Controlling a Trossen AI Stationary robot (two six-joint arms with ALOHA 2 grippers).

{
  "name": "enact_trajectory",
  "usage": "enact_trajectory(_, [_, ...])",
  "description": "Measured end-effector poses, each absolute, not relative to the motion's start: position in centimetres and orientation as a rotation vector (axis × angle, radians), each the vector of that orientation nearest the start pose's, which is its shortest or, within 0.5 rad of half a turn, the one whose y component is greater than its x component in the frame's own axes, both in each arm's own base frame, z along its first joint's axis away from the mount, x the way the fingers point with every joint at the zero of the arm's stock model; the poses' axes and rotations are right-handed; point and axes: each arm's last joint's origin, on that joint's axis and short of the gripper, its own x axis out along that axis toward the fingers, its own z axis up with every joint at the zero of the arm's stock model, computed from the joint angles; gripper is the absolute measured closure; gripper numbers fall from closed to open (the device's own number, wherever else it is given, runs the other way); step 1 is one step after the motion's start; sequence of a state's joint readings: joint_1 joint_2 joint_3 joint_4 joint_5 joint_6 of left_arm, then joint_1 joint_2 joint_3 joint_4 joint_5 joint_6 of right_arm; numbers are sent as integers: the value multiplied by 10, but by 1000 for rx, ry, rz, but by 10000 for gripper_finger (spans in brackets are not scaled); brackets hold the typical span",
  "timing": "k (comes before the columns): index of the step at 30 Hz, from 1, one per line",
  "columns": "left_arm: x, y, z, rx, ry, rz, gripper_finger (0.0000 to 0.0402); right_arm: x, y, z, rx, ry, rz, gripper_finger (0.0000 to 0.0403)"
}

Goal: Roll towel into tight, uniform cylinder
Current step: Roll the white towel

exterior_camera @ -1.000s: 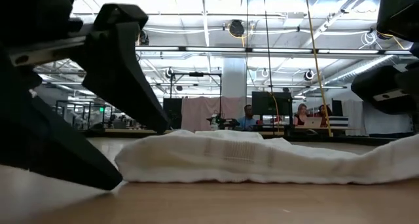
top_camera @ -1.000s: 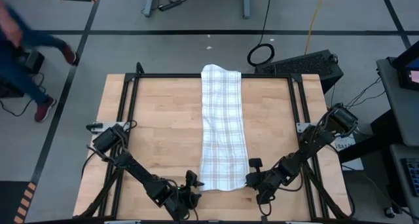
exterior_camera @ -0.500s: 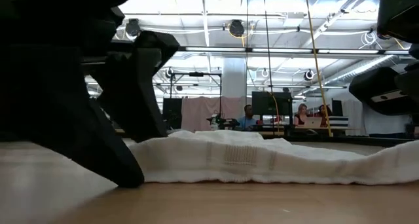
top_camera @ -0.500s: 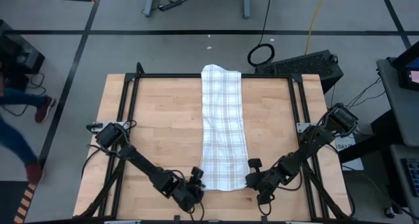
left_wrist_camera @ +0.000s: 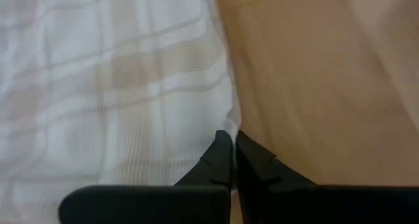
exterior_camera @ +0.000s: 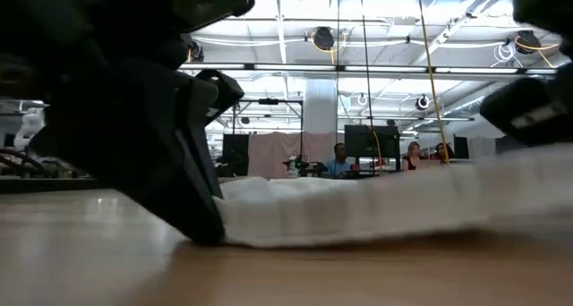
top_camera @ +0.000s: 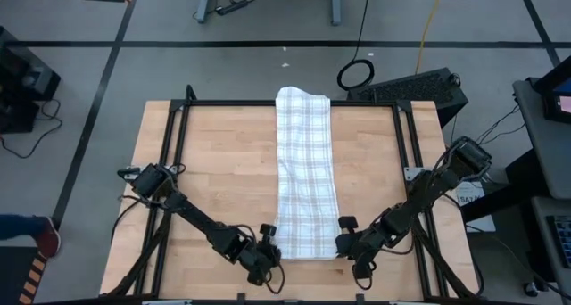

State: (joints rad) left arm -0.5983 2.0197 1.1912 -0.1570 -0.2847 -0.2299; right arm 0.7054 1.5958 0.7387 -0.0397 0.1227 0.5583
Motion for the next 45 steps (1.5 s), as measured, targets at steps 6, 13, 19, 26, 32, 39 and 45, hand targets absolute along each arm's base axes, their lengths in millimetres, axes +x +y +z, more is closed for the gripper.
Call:
enact_trajectory(6, [343,-201,135,73,923,-230,396,222,175,176,186,916,402,399])
enact_trajectory(13, [359,-173,136,-102,960,-242,396,216,158,192,176,951,459,399])
enact_trajectory(19, [362,-163,149,-243,990,-362,397,217,152,190,242,995,405,399])
enact_trajectory(26, [366,-171,178,-252,818,-611,397,215,156,191,243,997,474,399])
enact_trajectory(32, [363,-161,186,-171,812,-527,397,215,153,190,99,963,479,399])
enact_trajectory(39, [356,-139,164,-181,921,-436,397,214,150,187,60,984,435,399])
enact_trajectory(45, [360,-134,160,-260,873,-467,398,214,151,187,94,1002,455,399])
